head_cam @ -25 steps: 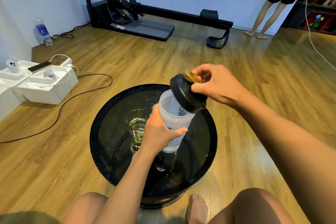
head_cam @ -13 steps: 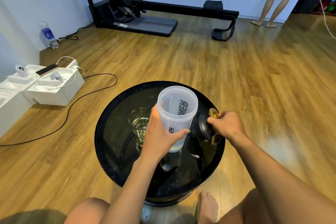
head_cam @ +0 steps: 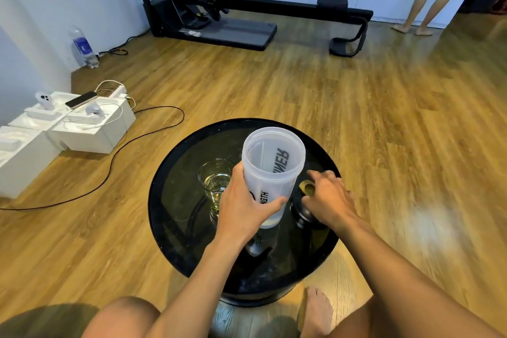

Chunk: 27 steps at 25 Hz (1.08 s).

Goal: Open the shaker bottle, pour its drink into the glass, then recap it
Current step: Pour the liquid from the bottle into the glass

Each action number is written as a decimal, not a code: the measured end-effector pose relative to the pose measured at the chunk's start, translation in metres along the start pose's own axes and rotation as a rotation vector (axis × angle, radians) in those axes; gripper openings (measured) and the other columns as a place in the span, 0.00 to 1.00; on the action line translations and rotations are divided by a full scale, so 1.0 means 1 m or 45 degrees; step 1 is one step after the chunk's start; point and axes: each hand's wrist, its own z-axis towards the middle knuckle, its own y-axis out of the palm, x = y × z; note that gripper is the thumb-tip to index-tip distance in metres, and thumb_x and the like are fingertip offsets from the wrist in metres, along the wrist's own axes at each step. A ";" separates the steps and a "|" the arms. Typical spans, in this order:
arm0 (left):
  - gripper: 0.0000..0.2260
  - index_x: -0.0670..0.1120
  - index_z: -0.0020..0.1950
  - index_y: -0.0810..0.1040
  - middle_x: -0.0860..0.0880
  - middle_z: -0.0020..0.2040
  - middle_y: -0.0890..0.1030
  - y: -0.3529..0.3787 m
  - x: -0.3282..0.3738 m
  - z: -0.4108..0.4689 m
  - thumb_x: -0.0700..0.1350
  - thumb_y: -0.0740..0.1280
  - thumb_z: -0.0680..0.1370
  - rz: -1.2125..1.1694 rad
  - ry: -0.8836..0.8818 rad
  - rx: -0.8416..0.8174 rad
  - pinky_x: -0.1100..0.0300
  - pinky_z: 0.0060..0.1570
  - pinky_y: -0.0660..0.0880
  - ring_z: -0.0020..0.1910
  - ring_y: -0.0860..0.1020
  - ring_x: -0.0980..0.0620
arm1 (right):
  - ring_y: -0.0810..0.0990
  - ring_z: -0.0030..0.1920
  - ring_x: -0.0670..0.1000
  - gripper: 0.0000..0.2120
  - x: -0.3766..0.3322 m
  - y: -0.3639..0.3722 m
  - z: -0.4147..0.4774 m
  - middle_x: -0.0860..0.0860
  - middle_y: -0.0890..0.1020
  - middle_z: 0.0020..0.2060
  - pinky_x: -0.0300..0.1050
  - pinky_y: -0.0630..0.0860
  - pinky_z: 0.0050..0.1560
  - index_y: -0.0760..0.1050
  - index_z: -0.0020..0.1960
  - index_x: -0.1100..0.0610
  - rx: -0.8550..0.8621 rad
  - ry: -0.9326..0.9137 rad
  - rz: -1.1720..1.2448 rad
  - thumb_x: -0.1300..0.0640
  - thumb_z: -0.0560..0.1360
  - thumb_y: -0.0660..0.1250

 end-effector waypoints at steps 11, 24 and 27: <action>0.37 0.53 0.64 0.70 0.54 0.57 0.81 -0.013 0.021 -0.024 0.59 0.80 0.59 -0.634 -0.275 -0.059 0.51 0.53 0.81 0.54 0.81 0.57 | 0.74 0.66 0.49 0.50 -0.051 -0.032 -0.054 0.43 0.72 0.67 0.57 0.75 0.61 0.53 0.72 0.33 0.035 -0.560 0.617 0.44 0.58 0.78; 0.26 0.50 0.62 0.78 0.49 0.52 0.86 0.004 0.008 -0.021 0.53 0.77 0.66 -1.179 -0.609 -0.304 0.54 0.41 0.79 0.50 0.84 0.50 | 0.76 0.55 0.58 0.50 -0.058 -0.032 -0.041 0.52 0.73 0.58 0.58 0.77 0.52 0.53 0.71 0.40 -0.061 -0.504 0.059 0.38 0.53 0.71; 0.25 0.49 0.63 0.77 0.48 0.54 0.85 0.008 0.005 -0.017 0.50 0.77 0.68 -1.260 -0.635 -0.305 0.47 0.49 0.81 0.54 0.84 0.48 | 0.75 0.55 0.58 0.49 -0.061 -0.034 -0.037 0.52 0.73 0.57 0.59 0.77 0.51 0.54 0.70 0.41 -0.073 -0.514 0.027 0.37 0.53 0.71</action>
